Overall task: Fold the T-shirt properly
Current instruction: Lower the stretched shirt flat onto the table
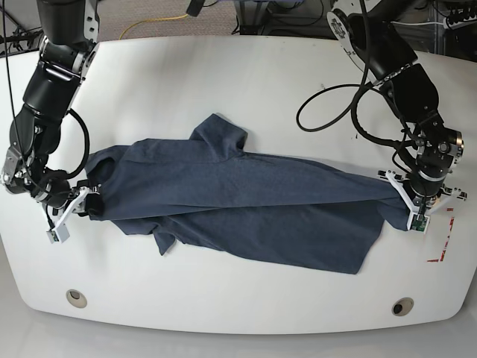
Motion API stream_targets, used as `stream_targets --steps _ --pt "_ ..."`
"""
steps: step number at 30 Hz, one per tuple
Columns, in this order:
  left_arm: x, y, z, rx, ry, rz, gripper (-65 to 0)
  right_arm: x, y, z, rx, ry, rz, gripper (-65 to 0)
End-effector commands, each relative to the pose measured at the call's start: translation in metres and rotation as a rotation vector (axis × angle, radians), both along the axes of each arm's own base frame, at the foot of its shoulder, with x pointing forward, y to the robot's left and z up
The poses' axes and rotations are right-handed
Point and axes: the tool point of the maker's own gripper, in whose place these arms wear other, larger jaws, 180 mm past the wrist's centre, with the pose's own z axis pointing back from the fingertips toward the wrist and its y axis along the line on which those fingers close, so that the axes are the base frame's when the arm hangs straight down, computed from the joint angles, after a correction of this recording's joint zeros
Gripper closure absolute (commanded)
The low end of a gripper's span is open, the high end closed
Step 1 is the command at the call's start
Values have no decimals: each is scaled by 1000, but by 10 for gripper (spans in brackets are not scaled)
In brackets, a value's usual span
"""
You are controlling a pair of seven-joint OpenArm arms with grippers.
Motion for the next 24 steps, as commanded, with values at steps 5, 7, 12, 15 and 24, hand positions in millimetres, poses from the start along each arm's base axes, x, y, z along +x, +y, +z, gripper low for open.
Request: stream_targets --steps 5,7,12,15,24 --pt "17 0 8 -29 -34 -9 0 -5 -13 19 -5 -33 -20 -498" --pt "18 0 8 -33 -36 -11 0 -24 -18 22 15 -48 -43 -537" --pt "18 -3 7 -36 -56 -28 0 -62 5 18 75 -72 -20 -537" --pt "16 -7 4 -39 -61 -42 0 -79 18 6 105 -56 -22 -537" --pt "4 -8 -12 -39 -30 -46 0 -103 66 -37 237 5 -50 -537"
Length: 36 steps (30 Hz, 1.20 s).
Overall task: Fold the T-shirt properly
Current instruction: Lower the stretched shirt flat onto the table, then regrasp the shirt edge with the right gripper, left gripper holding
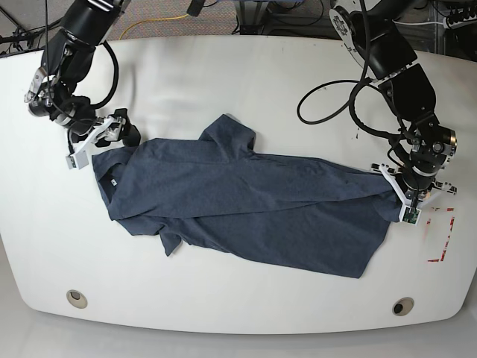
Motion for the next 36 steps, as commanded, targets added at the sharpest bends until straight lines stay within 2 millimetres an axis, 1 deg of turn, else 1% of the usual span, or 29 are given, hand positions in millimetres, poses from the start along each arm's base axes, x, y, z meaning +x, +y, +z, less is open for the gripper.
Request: stream_targets --steps 1,5,8,11,14,15,19,21,24,27,29,31,33,36 --pt "9 1 20 7 -72 -8 0 17 10 14 21 -73 -6 -537" --pt "2 1 13 9 -52 -9 0 14 26 -1 16 -32 -10 -537" --pt "2 1 12 8 -51 -9 0 21 36 -1 18 -34 -10 -537" --pt "2 1 14 10 -55 -9 0 23 45 -2 34 -35 -9 -530" --pt "2 2 14 10 -55 -6 0 25 51 -4 37 -31 -9 -469" --pt "2 2 14 10 -55 -4 0 30 53 -1 35 -43 -11 -428" --pt "2 2 15 11 -57 -4 0 35 56 0 28 -47 -12 -300" --pt "2 2 15 11 -57 -4 0 36 57 1 29 -50 -12 -254" --pt "2 3 18 16 -65 -4 0 37 59 2 32 -53 -9 -135" --pt "2 3 20 21 -68 -2 0 38 67 2 29 -53 23 0" --pt "1 4 19 21 -66 -1 0 38 72 2 22 -56 48 0" --pt "2 3 18 20 -63 -2 0 38 71 8 5 -71 52 0" --pt "1 2 18 20 -64 -4 0 28 69 9 -22 -66 57 0" --pt "-1 4 16 24 -57 -1 0 14 67 20 -56 -86 71 0"
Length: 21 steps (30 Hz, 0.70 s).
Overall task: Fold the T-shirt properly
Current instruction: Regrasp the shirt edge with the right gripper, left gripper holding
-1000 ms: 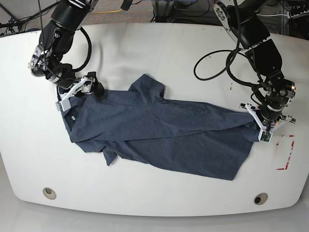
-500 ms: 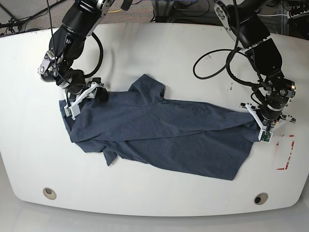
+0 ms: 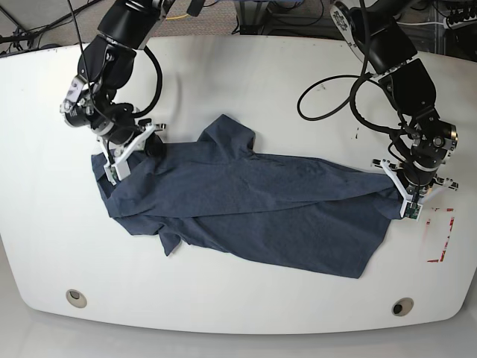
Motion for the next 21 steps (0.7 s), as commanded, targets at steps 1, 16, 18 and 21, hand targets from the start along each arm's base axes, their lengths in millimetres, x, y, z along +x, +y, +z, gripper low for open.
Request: stream_targets --steps 1,16,18,21 --pt "7 2 18 12 -58 -2 0 -6 -1 20 -7 -65 15 0" --pt "7 1 17 16 -54 -8 0 -115 -58 51 -7 -47 7 0" --pt "7 2 16 15 -53 -5 0 -125 -66 52 -19 -28 9 0" --pt "6 1 16 16 -53 -6 0 -130 -76 57 -29 -25 13 0"
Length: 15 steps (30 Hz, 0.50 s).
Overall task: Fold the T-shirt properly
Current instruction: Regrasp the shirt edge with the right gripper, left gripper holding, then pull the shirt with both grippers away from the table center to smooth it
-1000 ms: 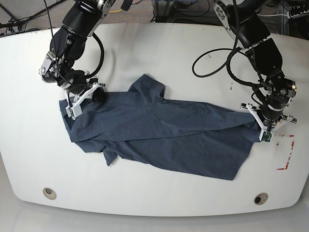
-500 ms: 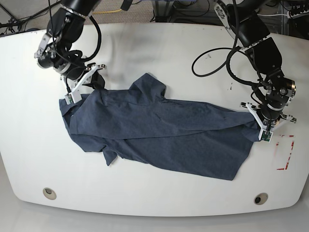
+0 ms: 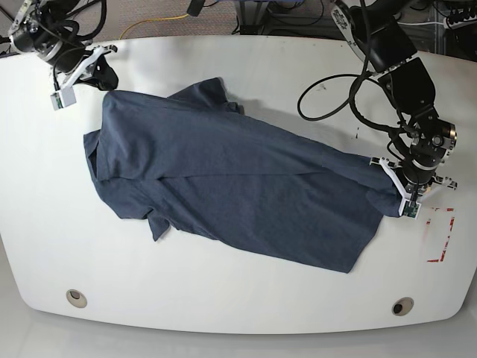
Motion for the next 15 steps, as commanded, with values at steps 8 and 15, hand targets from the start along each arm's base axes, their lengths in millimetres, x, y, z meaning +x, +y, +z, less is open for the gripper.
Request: stream_targets --steps 8,15 --pt "8 2 18 11 -59 -4 0 44 -16 41 -53 -163 43 0" --pt "12 -8 19 17 -59 -34 0 75 11 15 26 -127 83 -250"
